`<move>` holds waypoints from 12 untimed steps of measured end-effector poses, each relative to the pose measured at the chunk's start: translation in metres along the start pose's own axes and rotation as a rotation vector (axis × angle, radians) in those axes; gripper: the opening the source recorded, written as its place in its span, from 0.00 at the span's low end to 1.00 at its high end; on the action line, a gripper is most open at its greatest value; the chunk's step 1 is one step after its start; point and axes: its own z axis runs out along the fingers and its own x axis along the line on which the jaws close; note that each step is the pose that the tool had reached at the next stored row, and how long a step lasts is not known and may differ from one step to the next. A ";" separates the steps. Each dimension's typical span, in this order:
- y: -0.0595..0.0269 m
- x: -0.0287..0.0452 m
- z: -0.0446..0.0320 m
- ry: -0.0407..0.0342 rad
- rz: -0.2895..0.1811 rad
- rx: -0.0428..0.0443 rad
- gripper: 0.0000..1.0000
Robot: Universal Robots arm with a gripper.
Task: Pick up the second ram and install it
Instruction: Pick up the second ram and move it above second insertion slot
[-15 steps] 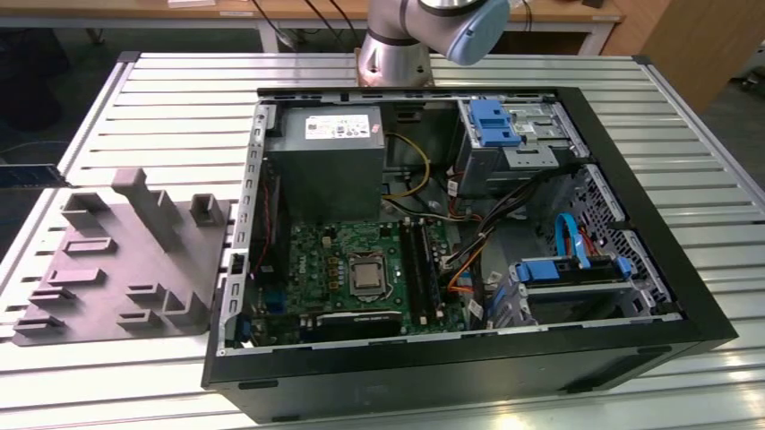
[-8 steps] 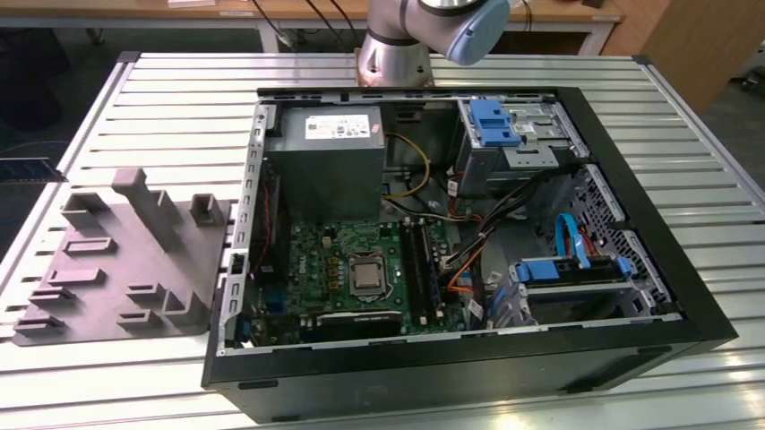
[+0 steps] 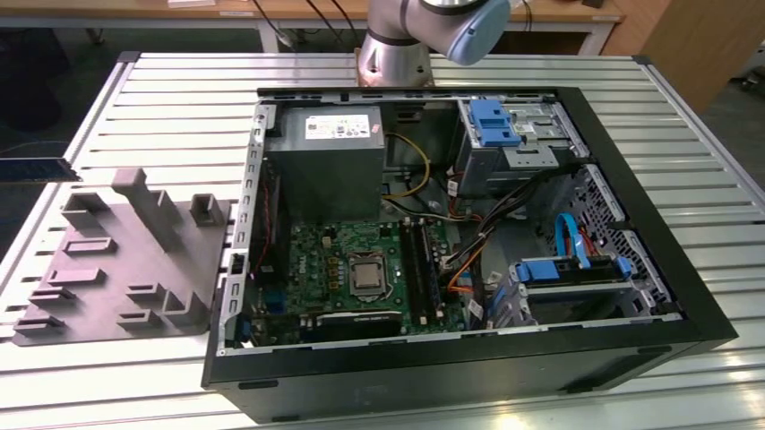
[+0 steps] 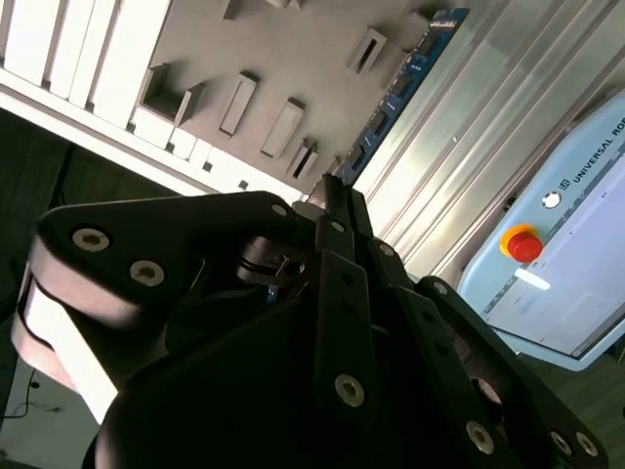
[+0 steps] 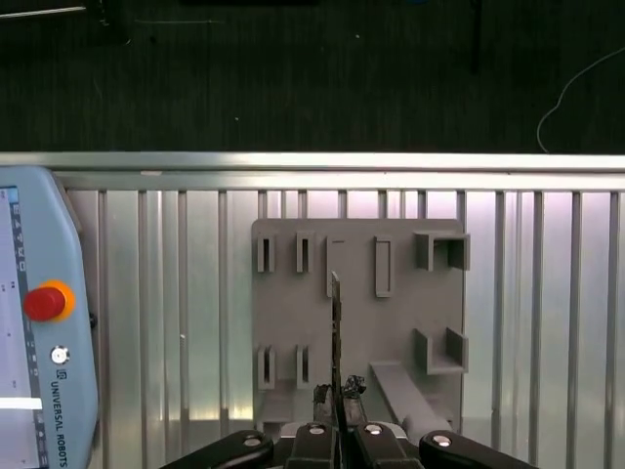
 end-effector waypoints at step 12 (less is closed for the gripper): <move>-0.0503 -0.0007 0.0029 0.0001 0.000 -0.0011 0.13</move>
